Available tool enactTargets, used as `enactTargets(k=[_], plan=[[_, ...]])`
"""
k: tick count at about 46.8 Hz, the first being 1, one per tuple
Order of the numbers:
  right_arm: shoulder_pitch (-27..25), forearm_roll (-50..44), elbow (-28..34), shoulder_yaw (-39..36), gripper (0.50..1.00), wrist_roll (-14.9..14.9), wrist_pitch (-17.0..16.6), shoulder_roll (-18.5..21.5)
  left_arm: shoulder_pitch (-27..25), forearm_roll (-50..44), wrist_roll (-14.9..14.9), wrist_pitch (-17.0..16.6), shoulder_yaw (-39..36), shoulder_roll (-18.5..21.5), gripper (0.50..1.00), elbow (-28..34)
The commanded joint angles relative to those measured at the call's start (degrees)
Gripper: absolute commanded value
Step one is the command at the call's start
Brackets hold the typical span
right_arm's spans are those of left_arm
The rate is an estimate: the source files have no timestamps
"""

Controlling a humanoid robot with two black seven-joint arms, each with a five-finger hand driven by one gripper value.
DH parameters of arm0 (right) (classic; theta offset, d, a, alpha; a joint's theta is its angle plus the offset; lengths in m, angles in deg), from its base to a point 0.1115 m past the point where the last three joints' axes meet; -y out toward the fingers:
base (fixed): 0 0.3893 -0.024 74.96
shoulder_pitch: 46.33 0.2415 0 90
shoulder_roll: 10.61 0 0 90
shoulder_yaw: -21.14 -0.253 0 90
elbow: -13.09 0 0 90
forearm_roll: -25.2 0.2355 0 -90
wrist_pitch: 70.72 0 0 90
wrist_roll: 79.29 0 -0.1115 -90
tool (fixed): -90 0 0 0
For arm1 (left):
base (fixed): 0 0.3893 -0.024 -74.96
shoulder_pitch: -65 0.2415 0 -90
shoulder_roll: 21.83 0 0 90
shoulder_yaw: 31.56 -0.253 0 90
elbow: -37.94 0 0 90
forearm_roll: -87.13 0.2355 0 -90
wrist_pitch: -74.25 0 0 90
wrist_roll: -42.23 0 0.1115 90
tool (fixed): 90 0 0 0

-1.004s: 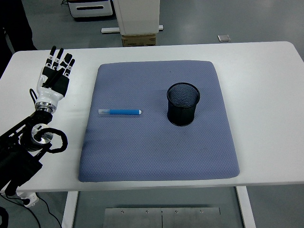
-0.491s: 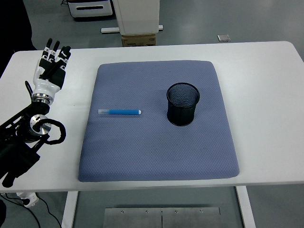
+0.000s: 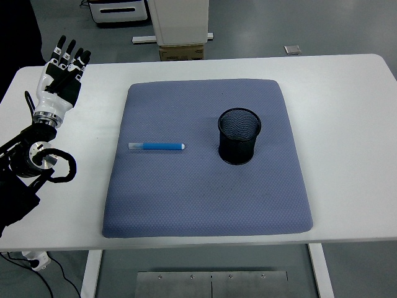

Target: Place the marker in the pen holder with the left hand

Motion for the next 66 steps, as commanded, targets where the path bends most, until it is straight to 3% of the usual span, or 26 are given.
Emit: enactTargets(k=[1,13,23,30,40,44,50,58,64,66], plan=[[-0.04,0.02,0.00,0.00,1.000,0.00,0.01,0.00,-0.03,-0.01,-0.01,0.21,0.01,0.23,1.000,1.14],[0.05,0.02,0.00,0.00,1.000,0.00,0.01,0.00,-0.91,-0.01,-0.01,0.30,-0.78,3.13,1.000,2.90],[-0.04,0.02,0.00,0.00,1.000,0.00,0.01,0.00,-5.91,-0.27,0.69,-0.41,-14.13,5.77,1.000,5.97],[-0.04,0.02,0.00,0.00,1.000,0.00,0.01,0.00,-8.37,-0.36,2.09,-3.39,-20.99,8.06,1.000,9.58],[-0.04,0.02,0.00,0.00,1.000,0.00,0.01,0.00,-11.54,-0.18,3.33,-2.52,-28.47,12.19,1.000,9.93],[-0.04,0.02,0.00,0.00,1.000,0.00,0.01,0.00,-11.72,-0.18,3.41,0.38,-28.82,12.54,1.000,10.28],[-0.04,0.02,0.00,0.00,1.000,0.00,0.01,0.00,-12.77,-0.09,3.33,1.00,-30.05,13.50,1.000,10.20],[-0.04,0.02,0.00,0.00,1.000,0.00,0.01,0.00,-14.70,0.87,3.32,5.13,-31.01,15.18,1.000,10.20],[-0.04,0.02,0.00,0.00,1.000,0.00,0.01,0.00,-17.61,6.32,5.00,4.95,-35.76,14.83,1.000,10.20],[-0.04,0.02,0.00,0.00,1.000,0.00,0.01,0.00,-19.45,8.43,7.71,5.13,-38.57,14.13,1.000,10.37]])
